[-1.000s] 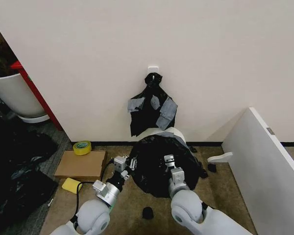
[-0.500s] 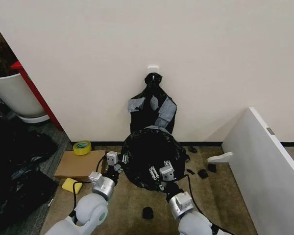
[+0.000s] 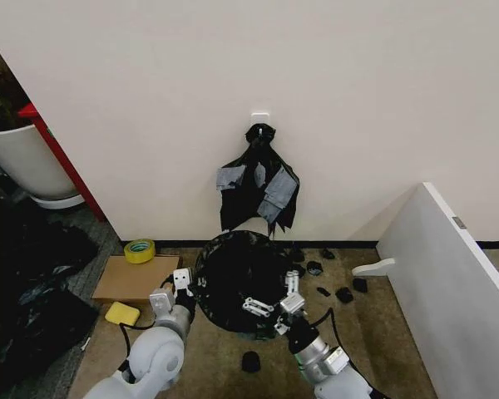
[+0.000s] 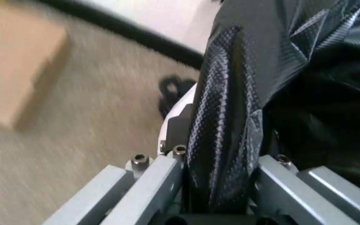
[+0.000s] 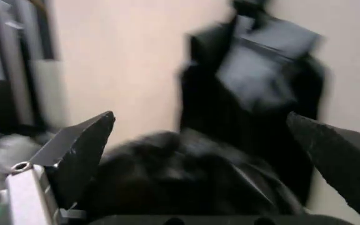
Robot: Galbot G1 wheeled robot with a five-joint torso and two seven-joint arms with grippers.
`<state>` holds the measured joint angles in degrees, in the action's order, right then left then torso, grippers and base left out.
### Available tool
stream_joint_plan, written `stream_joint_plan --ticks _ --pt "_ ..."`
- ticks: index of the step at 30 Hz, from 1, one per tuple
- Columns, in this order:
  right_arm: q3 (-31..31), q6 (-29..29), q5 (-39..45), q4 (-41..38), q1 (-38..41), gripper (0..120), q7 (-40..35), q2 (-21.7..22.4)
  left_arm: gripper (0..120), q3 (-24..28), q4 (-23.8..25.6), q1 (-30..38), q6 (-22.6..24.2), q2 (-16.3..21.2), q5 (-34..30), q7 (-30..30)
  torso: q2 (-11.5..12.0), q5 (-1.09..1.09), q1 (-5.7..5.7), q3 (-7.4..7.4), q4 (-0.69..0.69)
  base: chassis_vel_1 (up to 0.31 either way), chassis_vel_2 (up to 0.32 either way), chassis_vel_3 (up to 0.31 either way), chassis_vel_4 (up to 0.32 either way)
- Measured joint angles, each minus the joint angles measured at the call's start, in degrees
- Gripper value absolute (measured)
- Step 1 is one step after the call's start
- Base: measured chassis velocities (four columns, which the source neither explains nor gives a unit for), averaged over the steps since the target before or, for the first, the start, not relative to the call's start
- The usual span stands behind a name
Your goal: Place the garbage bag over the trash bin.
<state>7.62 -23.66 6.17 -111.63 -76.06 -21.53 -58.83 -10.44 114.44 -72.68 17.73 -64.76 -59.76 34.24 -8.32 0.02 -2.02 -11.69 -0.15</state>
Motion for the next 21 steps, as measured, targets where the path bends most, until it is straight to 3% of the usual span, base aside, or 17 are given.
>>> stream_joint_plan --ticks 3,9,21 --pt "-1.1 0.5 -1.3 1.1 -0.6 100 -3.1 -0.6 0 -6.4 -0.5 0.8 3.3 -2.9 -8.2 2.3 0.0 0.05 0.00 0.00 -0.01 0.000 0.000 0.000 0.000" --pt "-2.5 1.1 -1.9 1.4 -1.4 100 -6.9 -1.6 0 -13.8 -4.1 2.4 5.9 -5.3 -16.5 3.9 0.0 0.00 0.00 -0.01 0.00 0.000 0.000 0.000 0.000" --pt "-1.5 -0.8 1.5 5.0 -0.1 100 -1.9 -1.6 0 -17.8 -2.8 2.7 10.2 -5.4 -23.2 6.1 0.0 0.01 0.00 0.00 0.01 0.000 0.000 0.000 0.000"
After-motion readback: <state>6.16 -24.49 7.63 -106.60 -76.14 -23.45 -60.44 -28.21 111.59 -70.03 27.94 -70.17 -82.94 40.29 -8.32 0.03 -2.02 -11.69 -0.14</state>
